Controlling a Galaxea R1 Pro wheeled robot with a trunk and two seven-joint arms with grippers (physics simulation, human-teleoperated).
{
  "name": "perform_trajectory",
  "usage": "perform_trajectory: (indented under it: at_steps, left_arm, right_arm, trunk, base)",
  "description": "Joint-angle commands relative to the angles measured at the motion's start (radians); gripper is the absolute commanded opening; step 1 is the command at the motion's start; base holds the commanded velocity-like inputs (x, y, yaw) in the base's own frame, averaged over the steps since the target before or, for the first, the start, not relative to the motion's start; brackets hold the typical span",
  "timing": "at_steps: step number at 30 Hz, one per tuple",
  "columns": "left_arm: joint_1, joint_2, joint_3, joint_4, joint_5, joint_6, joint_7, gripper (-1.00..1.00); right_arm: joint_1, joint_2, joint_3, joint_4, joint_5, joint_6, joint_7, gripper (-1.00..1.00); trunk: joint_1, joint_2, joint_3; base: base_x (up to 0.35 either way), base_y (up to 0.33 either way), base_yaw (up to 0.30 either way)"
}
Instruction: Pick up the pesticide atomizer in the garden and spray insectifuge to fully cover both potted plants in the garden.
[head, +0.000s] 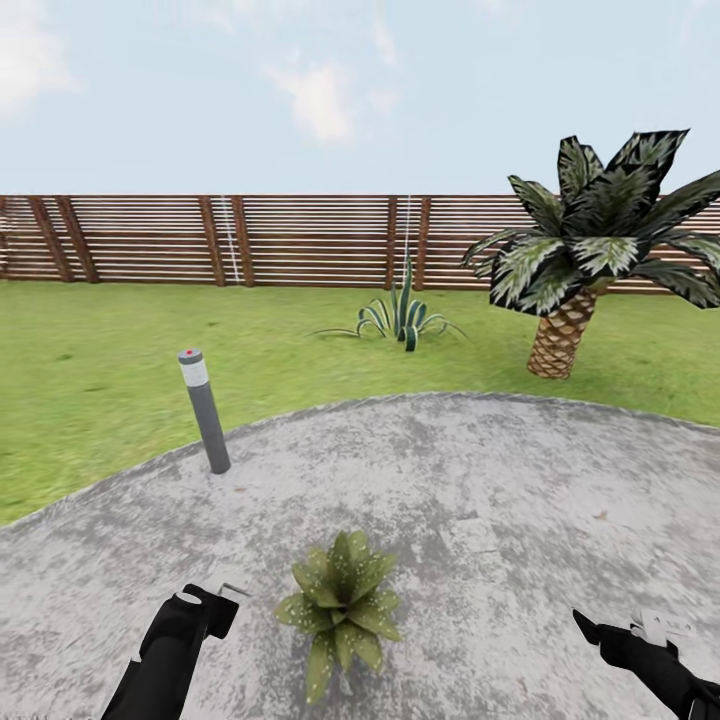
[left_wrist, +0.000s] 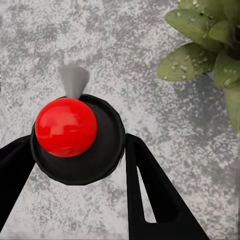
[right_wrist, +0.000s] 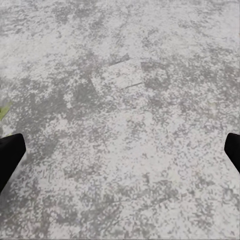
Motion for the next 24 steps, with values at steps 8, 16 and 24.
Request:
perform_trajectory:
  at_steps: [8, 16, 24]
  left_arm:
    - [-0.001, -0.001, 0.003, -0.002, -0.012, 0.001, -0.01, -1.0]
    - [-0.001, -0.001, 0.003, -0.005, -0.012, 0.001, -0.01, -1.0]
    - [-0.001, -0.001, 0.002, -0.025, -0.012, 0.001, -0.012, -1.0]
  right_arm:
    - [-0.001, 0.0, -0.003, -0.001, 0.002, 0.005, 0.006, 1.0]
    - [-0.001, 0.001, -0.003, -0.002, 0.003, 0.005, 0.008, 1.0]
    - [-0.001, 0.002, 0.0, -0.003, 0.001, 0.014, 0.012, 1.0]
  trunk:
    - [0.0, -0.001, -0.001]
    - [0.0, -0.001, -0.001]
    - [0.0, -0.001, -0.001]
  base:
    - [0.053, -0.055, 0.264]
    - [0.116, -0.19, 0.215]
    - [0.008, -0.019, 0.095]
